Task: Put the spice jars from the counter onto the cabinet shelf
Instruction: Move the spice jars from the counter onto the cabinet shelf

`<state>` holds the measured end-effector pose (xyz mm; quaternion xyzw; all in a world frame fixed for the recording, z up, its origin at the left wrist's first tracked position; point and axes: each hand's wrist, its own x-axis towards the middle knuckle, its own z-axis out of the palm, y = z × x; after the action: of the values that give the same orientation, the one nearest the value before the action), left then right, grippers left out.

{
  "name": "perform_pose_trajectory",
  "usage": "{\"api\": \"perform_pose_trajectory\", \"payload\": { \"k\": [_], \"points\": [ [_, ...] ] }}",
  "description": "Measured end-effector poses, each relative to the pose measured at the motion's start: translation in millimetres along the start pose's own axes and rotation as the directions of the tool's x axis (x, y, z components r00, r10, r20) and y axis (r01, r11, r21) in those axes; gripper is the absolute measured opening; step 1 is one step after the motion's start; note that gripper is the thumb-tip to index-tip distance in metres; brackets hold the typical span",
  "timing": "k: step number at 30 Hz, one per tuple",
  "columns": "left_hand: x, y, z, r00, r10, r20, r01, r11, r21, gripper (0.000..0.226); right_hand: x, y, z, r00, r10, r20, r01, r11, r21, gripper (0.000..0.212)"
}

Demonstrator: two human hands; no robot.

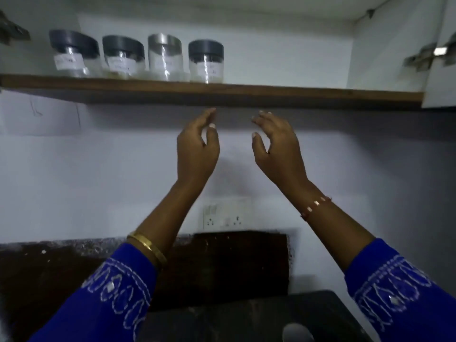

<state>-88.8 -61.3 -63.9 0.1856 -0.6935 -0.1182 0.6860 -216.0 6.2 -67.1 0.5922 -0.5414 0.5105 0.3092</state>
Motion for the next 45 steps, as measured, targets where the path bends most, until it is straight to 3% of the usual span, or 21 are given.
{"api": "perform_pose_trajectory", "payload": {
  "k": [4, 10, 15, 23, 26, 31, 38, 43, 45],
  "points": [
    [-83, 20, 12, 0.978, -0.153, 0.142, 0.169, 0.980, -0.104, 0.034, -68, -2, -33, 0.993, 0.110, -0.049, -0.111, 0.994, -0.008, 0.035],
    [-206, 47, 27, 0.844, -0.259, 0.469, 0.366, 0.918, -0.153, 0.036, -195, 15, -73, 0.912, 0.411, -0.015, -0.411, 0.911, -0.011, 0.032],
    [-272, 55, 47, 0.710, -0.350, 0.612, 0.542, 0.826, -0.157, 0.035, -291, 33, -113, 0.752, 0.659, 0.019, -0.655, 0.750, -0.098, 0.026],
    [-361, 70, 73, 0.471, -0.407, 0.783, 0.638, 0.770, 0.017, 0.035, -398, 45, -173, 0.468, 0.882, 0.044, -0.836, 0.459, -0.301, 0.030],
    [-387, 78, 78, 0.337, -0.414, 0.846, 0.677, 0.731, 0.088, 0.036, -423, 50, -184, 0.350, 0.931, 0.105, -0.828, 0.360, -0.431, 0.048],
    [-422, 84, 82, 0.202, -0.472, 0.858, 0.751, 0.638, 0.173, 0.035, -457, 54, -182, 0.149, 0.940, 0.306, -0.777, 0.303, -0.552, 0.092],
    [-451, 72, 79, 0.047, -0.569, 0.821, 0.771, 0.543, 0.332, 0.036, -455, 62, -180, 0.166, 0.940, 0.298, -0.834, 0.295, -0.467, 0.087],
    [-440, 63, 70, -0.040, -0.579, 0.814, 0.794, 0.476, 0.378, 0.034, -423, 54, -168, 0.162, 0.897, 0.412, -0.969, 0.223, -0.105, 0.068],
    [-423, 63, 62, -0.113, -0.565, 0.818, 0.848, 0.374, 0.375, 0.041, -409, 52, -163, 0.191, 0.861, 0.472, -0.980, 0.192, 0.046, 0.057]
  ]
}}
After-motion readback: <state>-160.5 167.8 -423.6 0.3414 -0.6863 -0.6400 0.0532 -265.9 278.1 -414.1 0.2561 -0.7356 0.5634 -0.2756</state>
